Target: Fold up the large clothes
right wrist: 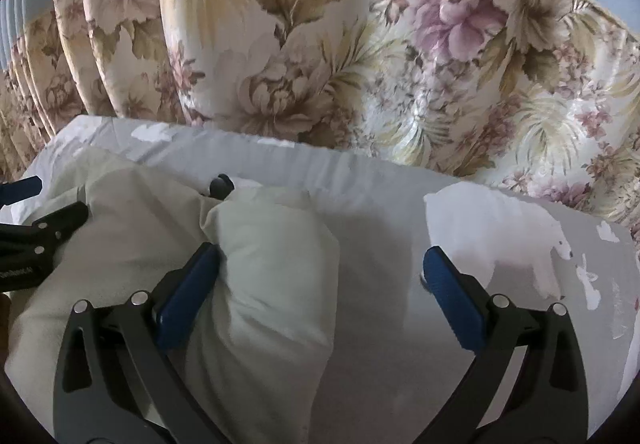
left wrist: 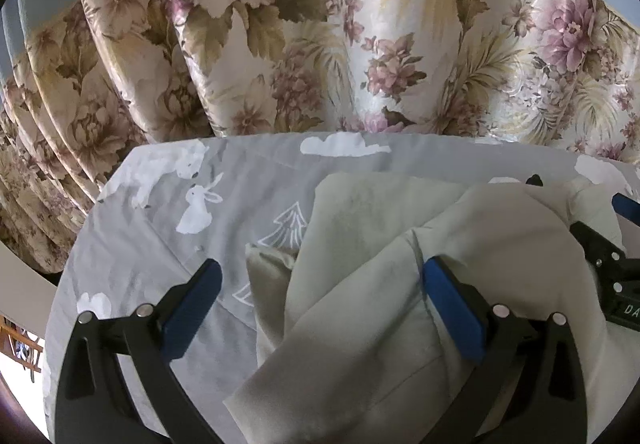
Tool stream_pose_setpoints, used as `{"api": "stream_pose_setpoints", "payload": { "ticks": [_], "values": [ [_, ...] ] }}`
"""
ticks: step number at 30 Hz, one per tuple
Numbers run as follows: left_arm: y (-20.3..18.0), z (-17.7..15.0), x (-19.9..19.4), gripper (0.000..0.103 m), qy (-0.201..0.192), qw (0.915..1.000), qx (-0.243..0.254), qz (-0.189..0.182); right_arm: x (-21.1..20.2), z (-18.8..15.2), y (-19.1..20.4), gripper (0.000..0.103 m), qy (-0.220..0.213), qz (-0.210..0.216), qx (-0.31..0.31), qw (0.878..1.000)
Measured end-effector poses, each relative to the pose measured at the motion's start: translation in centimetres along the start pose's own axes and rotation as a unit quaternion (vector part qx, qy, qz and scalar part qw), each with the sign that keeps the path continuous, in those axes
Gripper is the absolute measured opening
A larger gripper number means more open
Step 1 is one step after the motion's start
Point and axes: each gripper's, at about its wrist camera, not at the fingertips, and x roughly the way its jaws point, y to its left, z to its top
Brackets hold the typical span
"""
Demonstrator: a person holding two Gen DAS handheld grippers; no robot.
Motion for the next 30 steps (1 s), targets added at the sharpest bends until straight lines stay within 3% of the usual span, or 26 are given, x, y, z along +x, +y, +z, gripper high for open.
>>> {"api": "stream_pose_setpoints", "payload": {
  "ticks": [5, 8, 12, 14, 17, 23, 26, 30],
  "values": [
    [0.0, -0.1, 0.0, 0.102, -0.004, 1.0000, -0.001, 0.002, -0.1, -0.2, 0.7, 0.100, -0.010, -0.024, -0.016, 1.000],
    [0.1, -0.1, -0.5, 0.101, -0.004, 1.0000, -0.007, -0.003, -0.9, -0.1, 0.3, 0.100, -0.015, -0.015, -0.005, 1.000],
    [1.0, -0.9, -4.1, 0.101, -0.024, 0.9996, -0.008, -0.008, -6.1, -0.9, -0.1, 0.099, -0.037, -0.001, -0.011, 0.999],
    [1.4, -1.9, -6.0, 0.101, -0.035, 0.9992, -0.009, -0.015, -10.1, -2.3, 0.2, 0.100, -0.071, 0.006, -0.025, 0.997],
    [1.4, -3.7, -7.4, 0.101, -0.029, 0.9992, -0.013, -0.022, -12.9, -4.6, 0.5, 0.100, -0.078, 0.012, -0.034, 0.996],
    [1.2, -6.7, -6.6, 0.102, -0.020, 0.9995, -0.025, -0.004, -11.7, -8.6, 1.9, 0.100, -0.052, -0.010, -0.048, 0.997],
    [1.6, -6.8, -7.0, 0.101, -0.022, 0.9991, -0.035, -0.007, -11.7, -8.4, 1.6, 0.100, -0.043, -0.001, -0.031, 0.999],
    [3.2, -6.4, -9.0, 0.101, -0.022, 0.9964, -0.063, -0.052, -14.3, -7.5, 0.7, 0.100, -0.070, 0.012, -0.025, 0.997]
  ]
}}
